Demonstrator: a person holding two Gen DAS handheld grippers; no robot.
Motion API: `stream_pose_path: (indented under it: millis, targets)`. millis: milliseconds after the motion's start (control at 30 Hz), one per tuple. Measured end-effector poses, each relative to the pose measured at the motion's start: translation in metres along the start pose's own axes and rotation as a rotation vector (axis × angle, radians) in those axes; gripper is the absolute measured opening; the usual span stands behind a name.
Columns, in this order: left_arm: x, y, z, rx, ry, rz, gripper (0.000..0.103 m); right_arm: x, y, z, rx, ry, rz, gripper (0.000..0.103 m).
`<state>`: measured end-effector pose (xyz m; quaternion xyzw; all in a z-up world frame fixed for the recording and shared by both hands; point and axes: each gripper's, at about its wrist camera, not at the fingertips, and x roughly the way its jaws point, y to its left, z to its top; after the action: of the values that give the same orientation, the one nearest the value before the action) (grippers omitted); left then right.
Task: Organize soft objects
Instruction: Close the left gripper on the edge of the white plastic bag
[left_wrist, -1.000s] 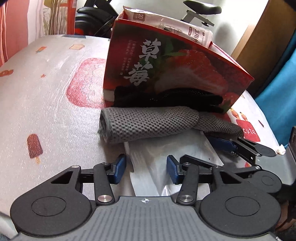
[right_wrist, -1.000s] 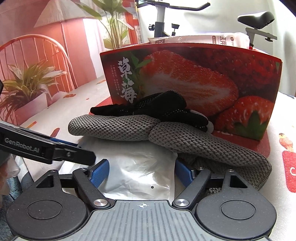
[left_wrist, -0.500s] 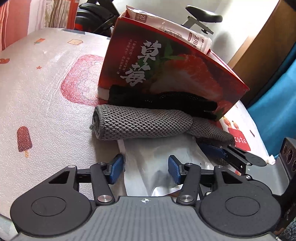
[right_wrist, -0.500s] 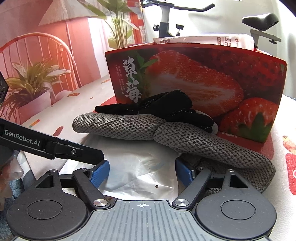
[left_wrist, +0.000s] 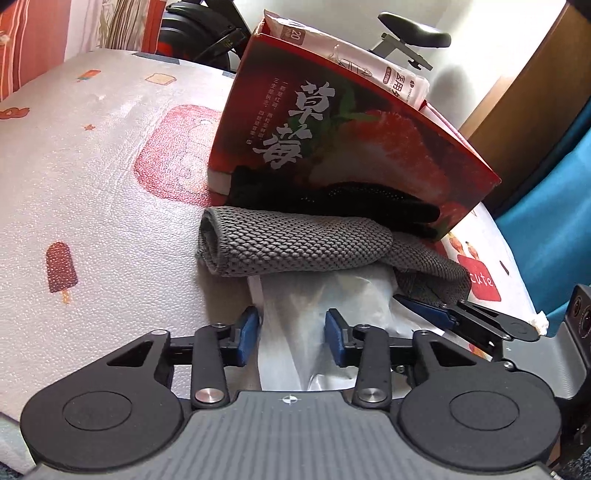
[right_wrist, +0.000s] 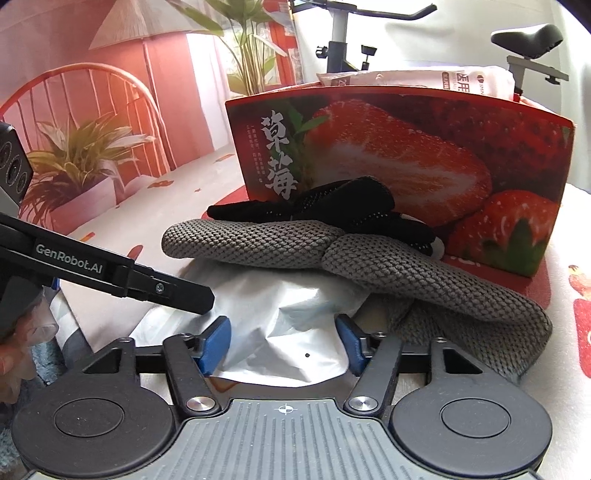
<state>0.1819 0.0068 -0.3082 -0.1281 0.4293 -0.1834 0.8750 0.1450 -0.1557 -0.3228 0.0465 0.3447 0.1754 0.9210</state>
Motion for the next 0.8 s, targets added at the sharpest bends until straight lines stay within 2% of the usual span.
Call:
stream_pose_path:
  millis: [267,367,467,667,800]
  targets:
    - [-0.007,0.004,-0.003,-0.019,-0.002,-0.014,0.037,-0.009,0.007,-0.002,-0.010,0.008,-0.004,0.049]
    - [-0.013,0.000,-0.002,-0.004,-0.015,-0.058,0.035,-0.014,0.012,-0.001,-0.022,0.001,0.015,0.047]
    - [-0.013,-0.005,-0.005,0.030,-0.007,-0.032,0.035,-0.011,0.018,-0.003,-0.069,0.036,-0.022,0.047]
    - [-0.011,0.010,-0.010,-0.036,0.010,-0.036,0.033,-0.011,0.013,-0.007,-0.018,0.037,-0.014,0.047]
    - [-0.010,0.007,-0.010,-0.008,0.008,-0.021,0.034,-0.010,0.012,-0.009,-0.020,0.033,-0.014,0.047]
